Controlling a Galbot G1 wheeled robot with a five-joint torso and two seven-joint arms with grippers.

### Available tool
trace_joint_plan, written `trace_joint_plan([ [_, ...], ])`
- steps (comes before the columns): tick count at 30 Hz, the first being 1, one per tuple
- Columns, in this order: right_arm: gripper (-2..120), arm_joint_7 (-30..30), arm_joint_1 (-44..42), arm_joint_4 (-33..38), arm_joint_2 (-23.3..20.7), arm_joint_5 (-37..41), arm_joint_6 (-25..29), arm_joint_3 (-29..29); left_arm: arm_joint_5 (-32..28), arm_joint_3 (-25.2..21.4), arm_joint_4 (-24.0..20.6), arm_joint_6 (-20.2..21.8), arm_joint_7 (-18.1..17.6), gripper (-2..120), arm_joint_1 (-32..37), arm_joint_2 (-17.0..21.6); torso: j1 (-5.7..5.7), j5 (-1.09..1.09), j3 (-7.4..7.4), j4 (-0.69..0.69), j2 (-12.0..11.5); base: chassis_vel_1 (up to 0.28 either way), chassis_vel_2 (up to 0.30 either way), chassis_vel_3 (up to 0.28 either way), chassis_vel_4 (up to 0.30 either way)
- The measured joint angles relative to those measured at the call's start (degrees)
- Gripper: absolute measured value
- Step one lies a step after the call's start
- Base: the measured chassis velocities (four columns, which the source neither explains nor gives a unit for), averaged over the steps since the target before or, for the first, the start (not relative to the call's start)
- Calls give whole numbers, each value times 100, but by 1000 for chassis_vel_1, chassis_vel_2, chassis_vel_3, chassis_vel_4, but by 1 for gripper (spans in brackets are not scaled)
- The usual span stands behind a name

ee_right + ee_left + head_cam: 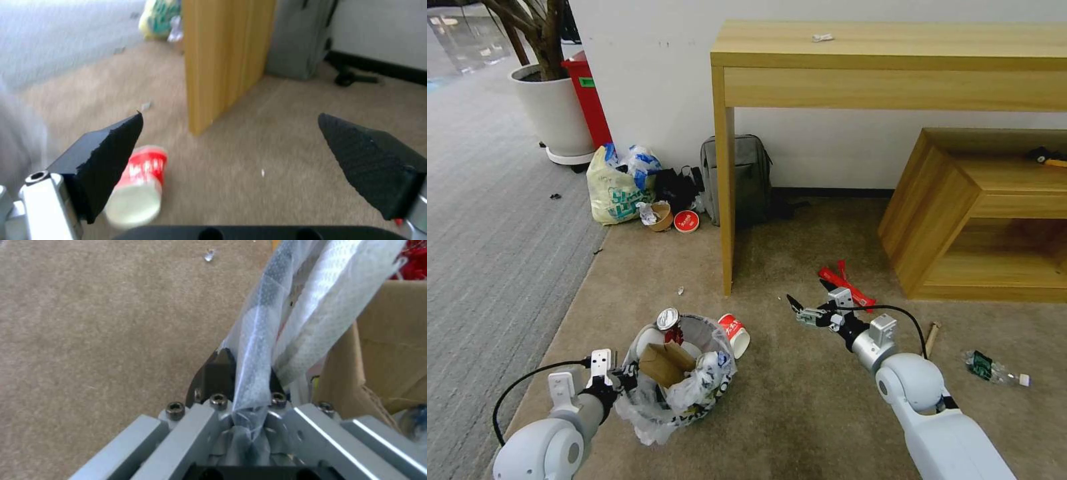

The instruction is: Pick up the trash bin and place the garbage on the floor into it.

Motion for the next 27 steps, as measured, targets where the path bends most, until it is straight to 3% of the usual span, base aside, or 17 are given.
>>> trace_joint_plan([
  [9, 100, -968, 515, -1211, -407, -484, 529, -503, -51, -192, 188, 40, 103, 0, -247, 220, 0, -1, 0, -1, 0, 0, 0, 0, 0],
  [14, 100, -1190, 906, -1911, -285, -828, 866, -935, -52, -279, 256, 81, 165, 0, -334, 302, 0, -2, 0, 0, 0, 0, 0, 0, 0],
  [17, 100, -1214, 1204, -2590, 29, -1018, 1081, -1159, -52, -315, 286, 87, 195, 0, -354, 336, 0, 0, 0, 0, 0, 0, 0, 0, 0],
  [23, 100, -1282, 1409, -3058, 279, -882, 1119, -1264, -48, -324, 285, 89, 215, 0, -323, 318, 0, -2, 0, 0, 0, 0, 0, 0, 0],
  [27, 100, -1055, 1366, -2771, 332, -83, 556, -1347, -22, -295, 282, 90, 215, 0, -310, 282, 0, -3, 0, 0, 0, 0, 0, 0, 0],
])
